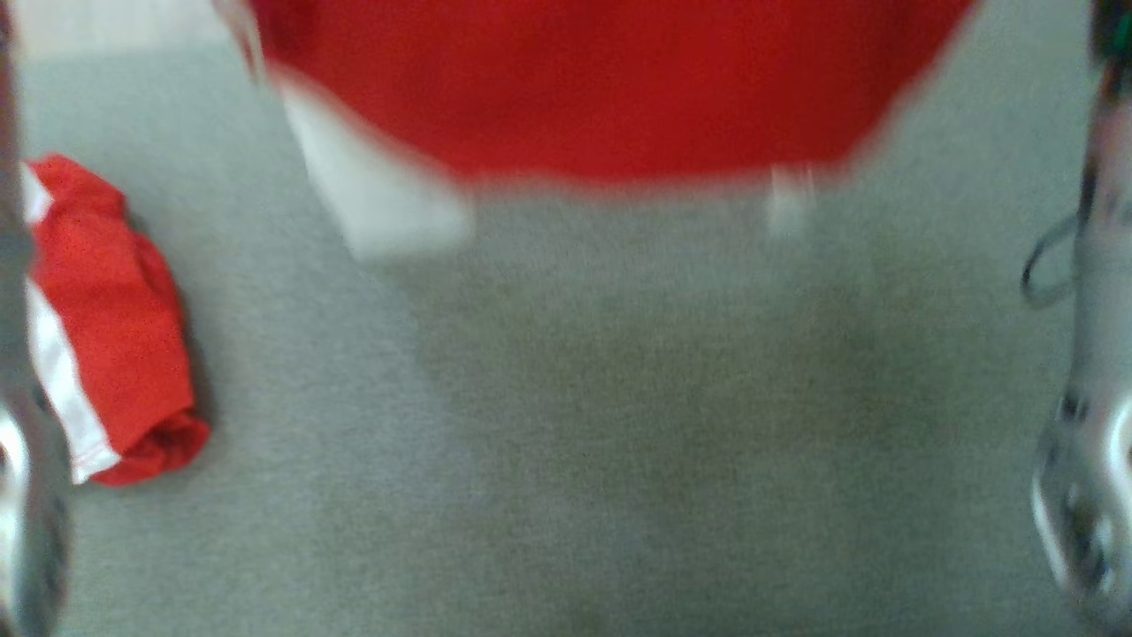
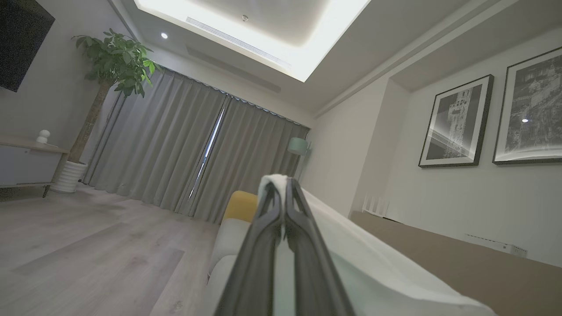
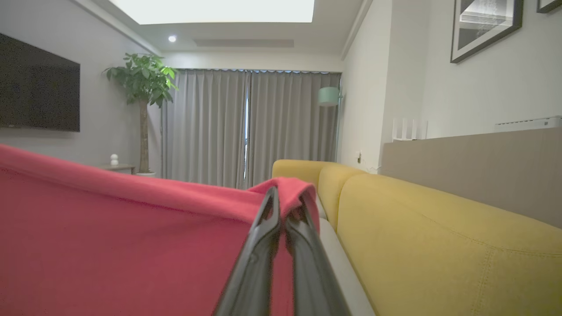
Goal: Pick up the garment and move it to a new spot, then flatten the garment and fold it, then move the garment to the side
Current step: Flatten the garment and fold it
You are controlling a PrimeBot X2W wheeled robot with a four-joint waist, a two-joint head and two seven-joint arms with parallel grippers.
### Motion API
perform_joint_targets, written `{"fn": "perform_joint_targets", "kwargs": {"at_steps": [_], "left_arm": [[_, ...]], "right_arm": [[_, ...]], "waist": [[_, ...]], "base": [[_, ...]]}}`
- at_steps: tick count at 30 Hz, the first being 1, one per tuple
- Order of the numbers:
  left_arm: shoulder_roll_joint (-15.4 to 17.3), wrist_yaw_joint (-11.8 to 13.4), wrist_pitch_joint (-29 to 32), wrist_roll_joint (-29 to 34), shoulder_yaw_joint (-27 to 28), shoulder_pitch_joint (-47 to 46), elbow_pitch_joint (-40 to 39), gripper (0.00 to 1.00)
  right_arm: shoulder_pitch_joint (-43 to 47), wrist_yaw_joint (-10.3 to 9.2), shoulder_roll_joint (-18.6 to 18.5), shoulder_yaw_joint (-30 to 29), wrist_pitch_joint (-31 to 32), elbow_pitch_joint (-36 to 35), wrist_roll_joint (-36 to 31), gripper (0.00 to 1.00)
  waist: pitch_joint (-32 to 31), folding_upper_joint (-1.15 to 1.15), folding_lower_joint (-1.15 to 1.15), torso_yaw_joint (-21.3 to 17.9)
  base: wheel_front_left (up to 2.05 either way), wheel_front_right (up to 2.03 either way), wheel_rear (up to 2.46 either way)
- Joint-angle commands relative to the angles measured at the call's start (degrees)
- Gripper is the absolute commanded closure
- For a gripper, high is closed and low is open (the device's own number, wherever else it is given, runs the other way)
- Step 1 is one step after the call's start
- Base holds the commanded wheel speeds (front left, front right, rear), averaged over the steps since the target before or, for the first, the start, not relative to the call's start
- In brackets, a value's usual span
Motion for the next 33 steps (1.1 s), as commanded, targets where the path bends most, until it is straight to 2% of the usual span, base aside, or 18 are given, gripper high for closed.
{"fn": "perform_joint_targets", "kwargs": {"at_steps": [1, 2, 6, 12, 21, 26, 33], "left_arm": [[3.33, -0.68, -0.96, 0.99, 2.03, -4.84, 0.15, 1.00], [3.21, -1.56, -2.91, 1.18, 2.52, -11.16, 4.93, 1.00], [2.16, -3.18, -8.58, 2.01, 2.91, -20.32, 13.61, 1.00], [-1.11, -6.64, -12.38, 2.03, 0.77, -23.30, 23.86, 1.00], [-5.87, -9.00, -15.79, 0.72, -1.95, -10.03, 32.90, 1.00], [-5.84, -9.28, -16.36, 0.96, -3.54, -1.93, 33.37, 1.00], [-3.81, -9.34, -16.56, -0.78, -8.78, 13.40, 26.64, 1.00]], "right_arm": [[-4.51, 0.39, 0.82, -0.12, -1.76, 0.66, 0.15, 1.00], [-11.79, 0.39, 1.31, -1.97, -6.01, 6.63, -0.63, 1.00], [-22.12, 0.39, 1.68, -4.96, -14.97, 17.53, -3.48, 1.00], [-26.60, 0.39, 1.72, -8.12, -19.82, 30.90, -6.55, 1.00], [-17.33, 0.39, -1.32, -7.32, -21.17, 46.50, -8.68, 1.00], [-12.84, 0.39, -2.78, -6.97, -20.79, 51.66, -7.58, 1.00], [-5.42, 0.39, -5.38, -2.57, -18.80, 55.82, -3.88, 1.00]], "waist": [[6.50, 0.00, -0.03, -1.78], [8.89, 0.00, -0.03, -1.55], [10.79, 0.00, -0.03, -0.26], [12.70, 0.00, -0.03, 2.20], [12.82, 0.00, -0.03, 5.79], [10.53, 0.00, -0.03, 6.70], [4.67, 0.00, -0.03, 7.18]], "base": [[0.00, 0.00, 0.00], [0.00, 0.00, 0.00], [0.00, 0.00, 0.00], [0.00, 0.00, 0.00], [0.00, 0.00, 0.00], [0.00, 0.00, 0.00], [0.00, 0.00, 0.00]]}}
